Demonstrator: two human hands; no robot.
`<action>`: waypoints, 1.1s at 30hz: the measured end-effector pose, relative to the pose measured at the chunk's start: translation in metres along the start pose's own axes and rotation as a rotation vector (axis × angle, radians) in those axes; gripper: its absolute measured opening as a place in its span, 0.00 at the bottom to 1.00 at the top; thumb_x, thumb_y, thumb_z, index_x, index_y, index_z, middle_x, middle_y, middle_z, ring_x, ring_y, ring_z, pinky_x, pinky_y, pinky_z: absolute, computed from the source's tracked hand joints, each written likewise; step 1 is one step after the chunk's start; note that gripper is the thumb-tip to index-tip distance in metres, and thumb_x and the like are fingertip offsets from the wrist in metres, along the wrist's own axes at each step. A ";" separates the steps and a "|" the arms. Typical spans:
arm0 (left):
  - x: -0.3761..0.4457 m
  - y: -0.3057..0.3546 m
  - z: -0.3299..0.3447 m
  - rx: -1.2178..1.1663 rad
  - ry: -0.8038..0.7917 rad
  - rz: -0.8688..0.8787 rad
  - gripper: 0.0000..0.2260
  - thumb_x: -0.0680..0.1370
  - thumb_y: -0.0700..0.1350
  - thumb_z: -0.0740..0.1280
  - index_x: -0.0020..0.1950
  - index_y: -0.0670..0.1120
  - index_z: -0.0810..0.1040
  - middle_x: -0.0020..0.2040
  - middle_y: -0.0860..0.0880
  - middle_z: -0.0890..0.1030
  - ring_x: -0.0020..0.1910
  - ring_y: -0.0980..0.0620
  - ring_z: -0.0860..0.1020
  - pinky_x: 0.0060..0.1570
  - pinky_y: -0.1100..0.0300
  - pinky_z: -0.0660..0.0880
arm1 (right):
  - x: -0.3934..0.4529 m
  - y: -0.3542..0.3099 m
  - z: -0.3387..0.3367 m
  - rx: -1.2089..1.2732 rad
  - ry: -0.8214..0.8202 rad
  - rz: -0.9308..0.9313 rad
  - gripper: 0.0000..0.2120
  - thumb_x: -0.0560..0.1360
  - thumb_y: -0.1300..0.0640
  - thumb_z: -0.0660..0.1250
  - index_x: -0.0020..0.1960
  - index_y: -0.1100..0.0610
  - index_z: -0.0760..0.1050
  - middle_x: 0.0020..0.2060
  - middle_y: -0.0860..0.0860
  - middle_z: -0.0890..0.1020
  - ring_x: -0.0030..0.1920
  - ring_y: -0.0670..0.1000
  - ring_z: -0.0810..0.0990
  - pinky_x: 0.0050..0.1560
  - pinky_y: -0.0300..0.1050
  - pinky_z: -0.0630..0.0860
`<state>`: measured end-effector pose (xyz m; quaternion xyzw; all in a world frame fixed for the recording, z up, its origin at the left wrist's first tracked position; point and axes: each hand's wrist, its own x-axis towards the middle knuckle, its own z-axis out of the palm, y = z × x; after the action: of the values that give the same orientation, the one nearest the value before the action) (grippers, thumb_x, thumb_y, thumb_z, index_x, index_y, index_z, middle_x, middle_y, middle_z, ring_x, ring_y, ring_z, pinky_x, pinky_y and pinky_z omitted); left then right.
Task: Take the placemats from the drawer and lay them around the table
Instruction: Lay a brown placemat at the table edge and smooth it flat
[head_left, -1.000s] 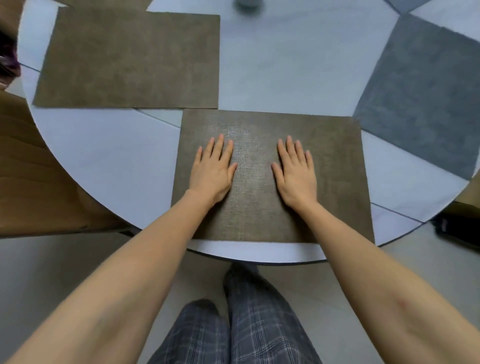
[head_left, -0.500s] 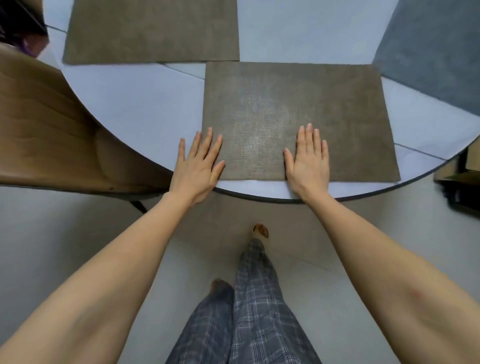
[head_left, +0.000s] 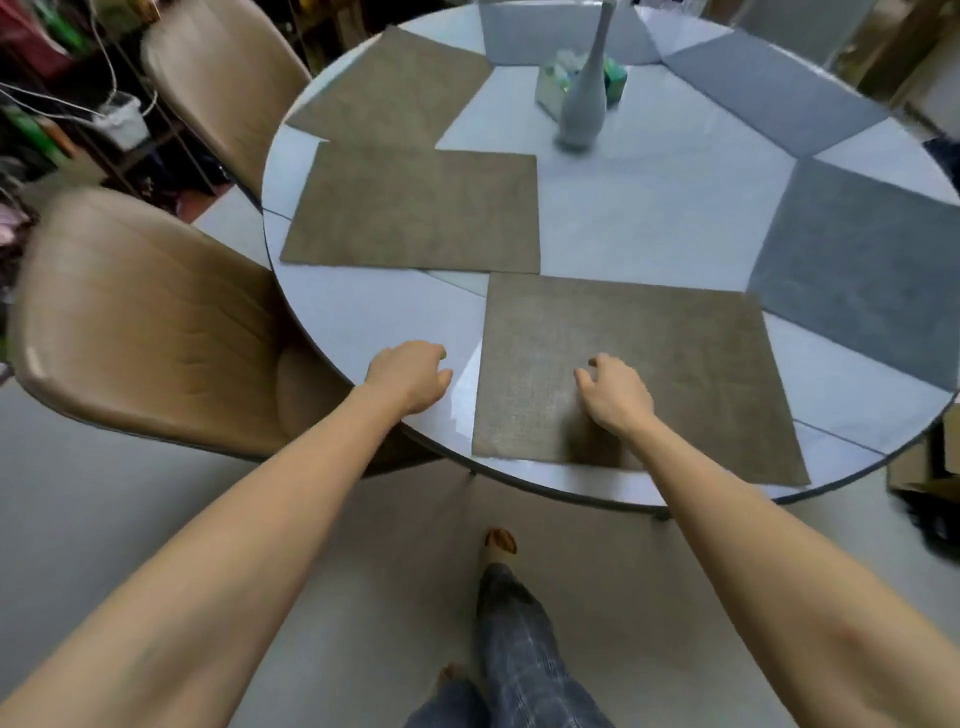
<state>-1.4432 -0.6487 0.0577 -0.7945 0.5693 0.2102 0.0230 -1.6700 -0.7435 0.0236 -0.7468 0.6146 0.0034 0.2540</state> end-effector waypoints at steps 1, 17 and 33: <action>0.009 -0.002 -0.009 -0.061 0.012 -0.025 0.21 0.82 0.50 0.57 0.74 0.45 0.67 0.72 0.46 0.70 0.69 0.45 0.69 0.64 0.50 0.67 | 0.010 -0.012 -0.007 0.051 -0.011 -0.010 0.21 0.81 0.52 0.56 0.68 0.63 0.68 0.66 0.60 0.74 0.66 0.60 0.72 0.63 0.52 0.70; 0.206 -0.040 -0.061 -1.834 0.190 -1.044 0.24 0.79 0.46 0.64 0.74 0.44 0.63 0.73 0.39 0.65 0.68 0.39 0.69 0.63 0.46 0.70 | 0.250 -0.124 -0.034 0.629 -0.054 0.393 0.24 0.77 0.55 0.64 0.68 0.66 0.64 0.60 0.58 0.73 0.58 0.58 0.74 0.47 0.42 0.65; 0.242 -0.086 -0.072 -1.990 0.336 -1.059 0.11 0.81 0.36 0.58 0.63 0.42 0.69 0.62 0.42 0.74 0.48 0.46 0.76 0.35 0.58 0.81 | 0.250 -0.189 -0.053 0.509 0.324 0.104 0.09 0.75 0.66 0.56 0.50 0.59 0.73 0.45 0.49 0.77 0.46 0.53 0.74 0.48 0.43 0.69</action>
<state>-1.2792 -0.8545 0.0186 -0.6187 -0.2612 0.4233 -0.6082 -1.4514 -0.9706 0.0611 -0.6177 0.6656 -0.2568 0.3309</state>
